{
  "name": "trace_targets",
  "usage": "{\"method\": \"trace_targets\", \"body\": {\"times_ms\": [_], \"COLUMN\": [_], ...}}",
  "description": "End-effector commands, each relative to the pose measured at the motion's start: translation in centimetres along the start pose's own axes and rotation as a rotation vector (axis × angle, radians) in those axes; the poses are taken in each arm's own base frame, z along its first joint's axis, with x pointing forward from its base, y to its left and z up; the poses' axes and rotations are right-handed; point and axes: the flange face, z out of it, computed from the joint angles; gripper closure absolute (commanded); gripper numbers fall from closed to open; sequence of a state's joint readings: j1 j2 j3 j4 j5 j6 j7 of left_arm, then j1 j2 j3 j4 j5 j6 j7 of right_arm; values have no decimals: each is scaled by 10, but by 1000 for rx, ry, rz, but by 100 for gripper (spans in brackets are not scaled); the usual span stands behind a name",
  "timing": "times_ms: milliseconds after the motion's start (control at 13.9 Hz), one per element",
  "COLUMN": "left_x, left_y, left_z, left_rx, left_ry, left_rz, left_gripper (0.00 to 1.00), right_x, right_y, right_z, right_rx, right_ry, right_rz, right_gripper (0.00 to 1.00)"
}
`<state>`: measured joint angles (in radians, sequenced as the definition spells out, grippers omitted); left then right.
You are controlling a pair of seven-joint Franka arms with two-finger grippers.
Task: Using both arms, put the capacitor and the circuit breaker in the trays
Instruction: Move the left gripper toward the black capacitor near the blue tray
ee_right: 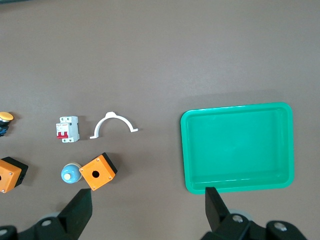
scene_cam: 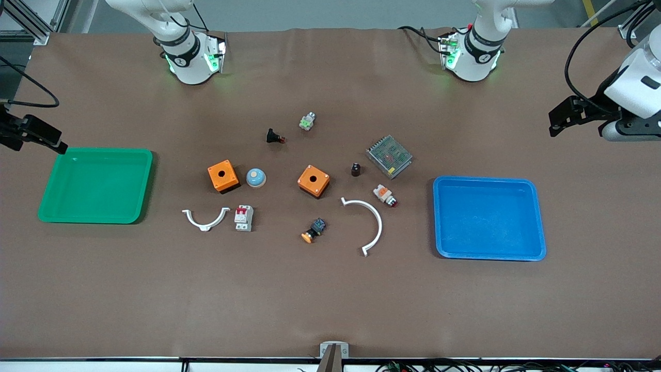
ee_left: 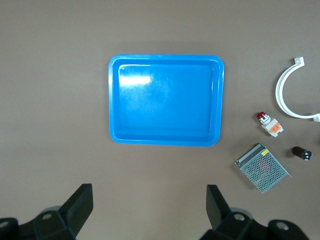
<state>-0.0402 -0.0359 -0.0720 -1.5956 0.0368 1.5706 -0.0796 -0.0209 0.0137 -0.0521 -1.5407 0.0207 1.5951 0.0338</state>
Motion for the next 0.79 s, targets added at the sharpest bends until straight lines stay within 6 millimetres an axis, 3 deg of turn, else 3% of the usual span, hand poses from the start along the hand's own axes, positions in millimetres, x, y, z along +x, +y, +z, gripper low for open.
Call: {"method": "trace_targets", "body": {"times_ms": [0,288,504,719], "left_x": [2,5,21,29], "left_y": [-1,3,6,28], "left_z": [-5,-2,-3,20], "left_rx": [-16,-1,-6,-21], "left_ry": [-3,-6,6,-37], "left_rz": [10,13,17,37], "left_gripper": [0,0,0,0], "right_x": [5,5,6,5], "right_y": [0,0,1,1], "right_z": [-4,-4,-4,-6], "right_rx": [-6,-7,-7,-7], "right_ry": [5,6,6,9], "right_rz": [-1,-1,0,0], "right_gripper": [0,0,0,0]}}
